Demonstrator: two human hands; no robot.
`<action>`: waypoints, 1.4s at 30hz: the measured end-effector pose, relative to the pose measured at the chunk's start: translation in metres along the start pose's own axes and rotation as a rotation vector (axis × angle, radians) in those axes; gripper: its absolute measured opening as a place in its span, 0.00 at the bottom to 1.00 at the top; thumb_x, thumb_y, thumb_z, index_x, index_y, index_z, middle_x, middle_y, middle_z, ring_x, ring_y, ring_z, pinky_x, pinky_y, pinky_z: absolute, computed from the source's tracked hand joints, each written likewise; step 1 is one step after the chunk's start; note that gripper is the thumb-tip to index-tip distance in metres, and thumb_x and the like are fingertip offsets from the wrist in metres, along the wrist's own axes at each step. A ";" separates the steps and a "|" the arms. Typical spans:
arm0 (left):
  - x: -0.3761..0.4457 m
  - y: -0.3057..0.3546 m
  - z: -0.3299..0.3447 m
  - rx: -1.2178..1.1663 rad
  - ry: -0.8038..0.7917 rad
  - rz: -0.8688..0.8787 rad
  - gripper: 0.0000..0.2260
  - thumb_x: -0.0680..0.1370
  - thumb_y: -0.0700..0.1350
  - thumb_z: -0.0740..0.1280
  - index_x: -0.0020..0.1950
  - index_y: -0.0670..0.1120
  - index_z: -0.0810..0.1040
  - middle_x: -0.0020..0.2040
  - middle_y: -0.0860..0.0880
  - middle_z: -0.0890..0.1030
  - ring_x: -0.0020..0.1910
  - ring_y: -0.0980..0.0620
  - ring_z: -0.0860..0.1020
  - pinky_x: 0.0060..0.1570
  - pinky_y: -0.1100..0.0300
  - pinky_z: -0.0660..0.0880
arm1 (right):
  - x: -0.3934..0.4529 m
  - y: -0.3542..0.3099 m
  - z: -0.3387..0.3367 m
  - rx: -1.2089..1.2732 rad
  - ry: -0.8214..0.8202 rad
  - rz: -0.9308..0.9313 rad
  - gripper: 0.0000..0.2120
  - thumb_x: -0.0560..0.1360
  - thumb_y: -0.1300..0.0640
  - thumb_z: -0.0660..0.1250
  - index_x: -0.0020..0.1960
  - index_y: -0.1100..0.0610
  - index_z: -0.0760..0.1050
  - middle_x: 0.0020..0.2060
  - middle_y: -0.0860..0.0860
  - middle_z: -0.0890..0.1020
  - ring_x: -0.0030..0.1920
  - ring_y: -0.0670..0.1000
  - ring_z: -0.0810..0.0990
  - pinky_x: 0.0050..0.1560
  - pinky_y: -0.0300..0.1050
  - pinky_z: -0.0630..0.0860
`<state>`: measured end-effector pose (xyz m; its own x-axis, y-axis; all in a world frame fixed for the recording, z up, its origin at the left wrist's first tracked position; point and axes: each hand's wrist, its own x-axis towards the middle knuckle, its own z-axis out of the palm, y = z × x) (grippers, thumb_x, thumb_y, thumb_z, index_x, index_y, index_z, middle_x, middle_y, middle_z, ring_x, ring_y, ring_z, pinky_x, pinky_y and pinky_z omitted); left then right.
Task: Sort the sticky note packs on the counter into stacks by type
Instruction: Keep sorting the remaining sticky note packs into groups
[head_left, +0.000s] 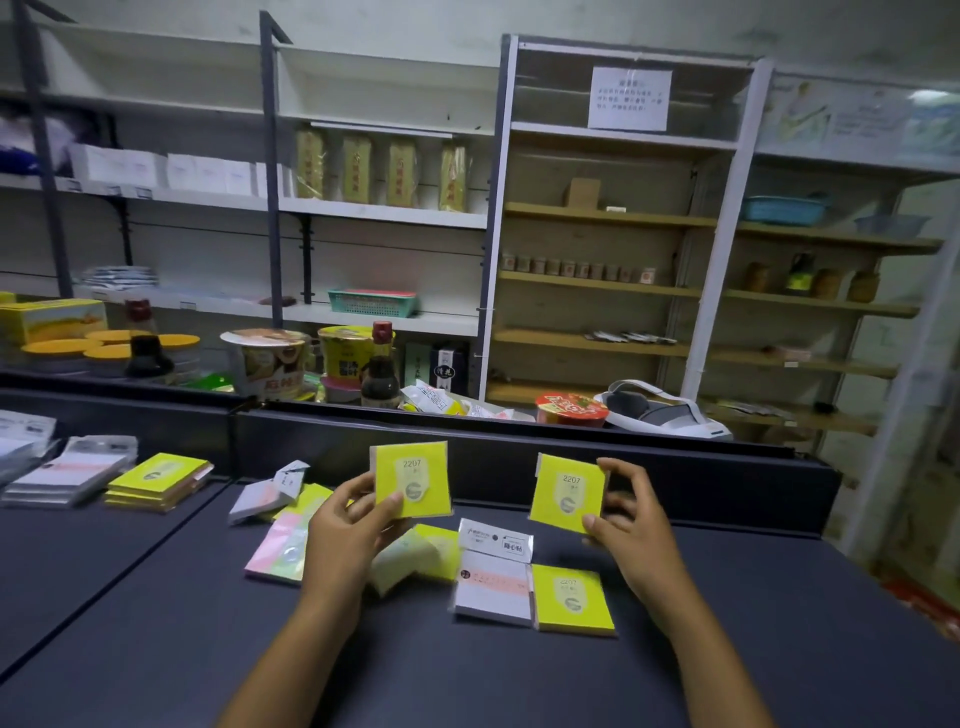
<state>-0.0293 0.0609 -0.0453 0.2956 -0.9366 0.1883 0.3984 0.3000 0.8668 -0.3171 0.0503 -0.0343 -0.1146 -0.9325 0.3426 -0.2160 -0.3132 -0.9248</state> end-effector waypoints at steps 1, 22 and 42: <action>-0.007 0.006 -0.008 -0.003 0.012 0.023 0.12 0.76 0.34 0.70 0.57 0.45 0.77 0.47 0.43 0.86 0.45 0.46 0.86 0.39 0.61 0.82 | -0.009 -0.007 0.005 0.011 0.002 -0.023 0.29 0.76 0.72 0.67 0.66 0.43 0.70 0.52 0.55 0.83 0.49 0.49 0.85 0.41 0.42 0.82; -0.203 0.185 -0.251 0.260 0.200 0.369 0.07 0.74 0.36 0.72 0.50 0.44 0.83 0.42 0.49 0.87 0.41 0.54 0.85 0.40 0.66 0.80 | -0.245 -0.135 0.222 0.179 -0.160 -0.188 0.20 0.77 0.68 0.68 0.59 0.43 0.78 0.54 0.51 0.83 0.53 0.47 0.83 0.45 0.41 0.82; -0.146 0.237 -0.348 0.307 0.286 0.387 0.13 0.79 0.36 0.67 0.54 0.52 0.85 0.50 0.52 0.86 0.48 0.53 0.85 0.43 0.64 0.81 | -0.199 -0.156 0.358 0.242 -0.259 -0.274 0.20 0.77 0.68 0.68 0.60 0.45 0.78 0.51 0.51 0.84 0.49 0.49 0.84 0.45 0.42 0.82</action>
<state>0.3240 0.3316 -0.0281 0.6101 -0.6699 0.4230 -0.0436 0.5047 0.8622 0.0863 0.2207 -0.0176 0.1683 -0.8138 0.5562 0.0322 -0.5594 -0.8283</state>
